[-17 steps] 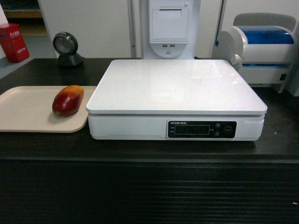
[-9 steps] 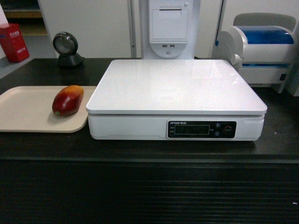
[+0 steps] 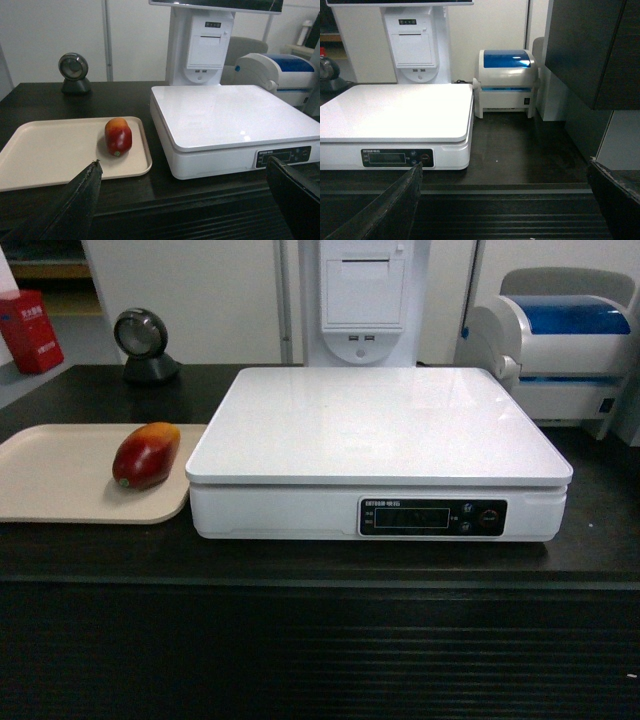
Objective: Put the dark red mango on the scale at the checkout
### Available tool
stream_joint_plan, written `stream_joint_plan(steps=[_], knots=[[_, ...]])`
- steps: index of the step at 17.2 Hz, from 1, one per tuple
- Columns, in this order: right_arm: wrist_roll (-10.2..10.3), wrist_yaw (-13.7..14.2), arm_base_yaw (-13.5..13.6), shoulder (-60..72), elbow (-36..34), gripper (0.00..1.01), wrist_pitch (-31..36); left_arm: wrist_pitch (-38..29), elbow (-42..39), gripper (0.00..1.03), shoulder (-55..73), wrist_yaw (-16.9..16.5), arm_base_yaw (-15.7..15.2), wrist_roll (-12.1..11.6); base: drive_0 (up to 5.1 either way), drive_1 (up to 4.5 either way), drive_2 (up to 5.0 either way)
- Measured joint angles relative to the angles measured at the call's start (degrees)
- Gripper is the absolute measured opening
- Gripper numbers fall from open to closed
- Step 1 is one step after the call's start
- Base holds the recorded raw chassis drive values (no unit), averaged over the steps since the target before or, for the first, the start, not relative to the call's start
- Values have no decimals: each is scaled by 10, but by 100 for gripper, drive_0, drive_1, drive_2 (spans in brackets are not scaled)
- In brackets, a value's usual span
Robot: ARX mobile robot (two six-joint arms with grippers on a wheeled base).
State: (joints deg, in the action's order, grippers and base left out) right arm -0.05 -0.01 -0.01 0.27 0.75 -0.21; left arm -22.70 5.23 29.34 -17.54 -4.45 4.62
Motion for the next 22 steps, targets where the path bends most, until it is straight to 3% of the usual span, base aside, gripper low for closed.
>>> stream_joint_plan(steps=[3, 4, 6, 8, 13, 16, 22], knots=[[0, 0, 0, 0, 0, 98, 0, -176, 101, 98, 297, -3, 38, -28, 0, 0, 0], [0, 0, 0, 0, 0, 98, 0, -192, 157, 98, 391, 2, 43, -37, 0, 0, 0], [0, 0, 0, 0, 0, 98, 0, -183, 200, 98, 457, 14, 46, -43, 0, 0, 0], [0, 0, 0, 0, 0, 98, 0, -142, 289, 98, 584, 29, 46, -55, 0, 0, 0], [0, 0, 0, 0, 0, 98, 0, 15, 551, 98, 834, 82, 43, -111, 0, 0, 0], [0, 0, 0, 0, 0, 98, 0, 90, 673, 98, 906, 110, 41, -114, 0, 0, 0], [0, 0, 0, 0, 0, 98, 0, 206, 854, 98, 1001, 127, 39, -107, 0, 0, 0]])
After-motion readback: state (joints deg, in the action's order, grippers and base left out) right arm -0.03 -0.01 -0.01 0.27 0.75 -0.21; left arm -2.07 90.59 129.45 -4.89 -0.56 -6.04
